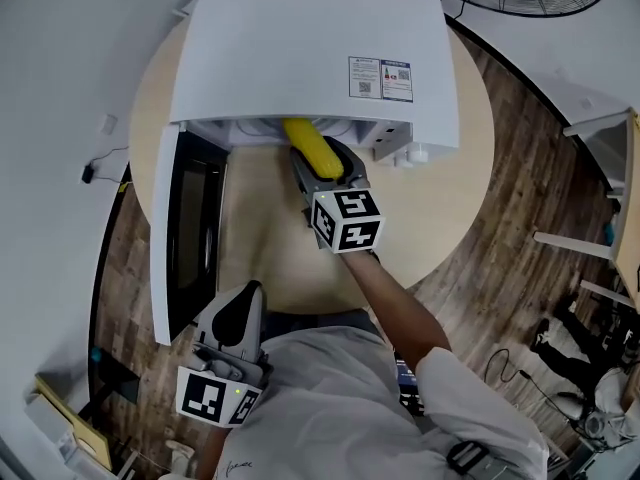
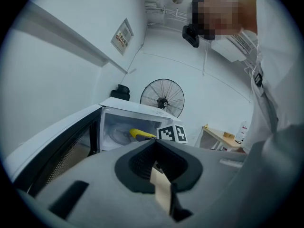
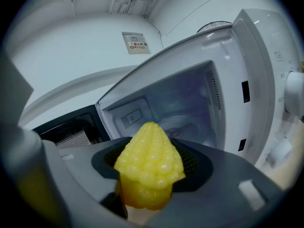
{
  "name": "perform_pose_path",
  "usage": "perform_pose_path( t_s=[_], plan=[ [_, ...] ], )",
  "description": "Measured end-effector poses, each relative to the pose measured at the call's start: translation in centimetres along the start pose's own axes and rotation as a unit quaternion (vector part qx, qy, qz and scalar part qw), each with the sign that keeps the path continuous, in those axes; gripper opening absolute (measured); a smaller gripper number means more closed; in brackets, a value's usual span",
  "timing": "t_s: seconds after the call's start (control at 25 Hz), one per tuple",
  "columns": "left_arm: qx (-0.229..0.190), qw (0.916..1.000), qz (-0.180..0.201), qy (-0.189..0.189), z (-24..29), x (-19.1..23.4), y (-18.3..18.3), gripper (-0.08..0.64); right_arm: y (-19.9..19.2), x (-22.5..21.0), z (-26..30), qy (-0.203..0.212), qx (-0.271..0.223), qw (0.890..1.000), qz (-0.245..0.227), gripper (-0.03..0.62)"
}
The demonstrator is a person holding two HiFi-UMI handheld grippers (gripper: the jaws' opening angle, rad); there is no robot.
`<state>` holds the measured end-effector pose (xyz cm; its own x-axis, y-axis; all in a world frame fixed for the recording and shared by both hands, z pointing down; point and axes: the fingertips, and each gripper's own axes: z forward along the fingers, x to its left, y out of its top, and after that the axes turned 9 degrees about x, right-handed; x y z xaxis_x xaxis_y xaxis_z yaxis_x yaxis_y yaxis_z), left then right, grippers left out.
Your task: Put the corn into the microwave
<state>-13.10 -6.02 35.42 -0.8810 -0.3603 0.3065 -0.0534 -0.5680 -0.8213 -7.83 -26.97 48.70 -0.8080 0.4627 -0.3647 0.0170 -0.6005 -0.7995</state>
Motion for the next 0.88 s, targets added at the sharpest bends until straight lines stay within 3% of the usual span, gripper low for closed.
perform_pose_path(
  t_s=[0.4,0.88],
  plan=[
    [0.005,0.9999,0.010,-0.013,0.2,-0.1,0.0,-0.005,0.6,-1.2,2.9,-0.037,-0.003,0.999,-0.010,0.265],
    [0.013,0.9998,0.003,-0.018,0.3,-0.4,-0.7,-0.002,1.6,-2.2,4.9,-0.098,0.007,0.994,-0.057,0.265]
  ],
)
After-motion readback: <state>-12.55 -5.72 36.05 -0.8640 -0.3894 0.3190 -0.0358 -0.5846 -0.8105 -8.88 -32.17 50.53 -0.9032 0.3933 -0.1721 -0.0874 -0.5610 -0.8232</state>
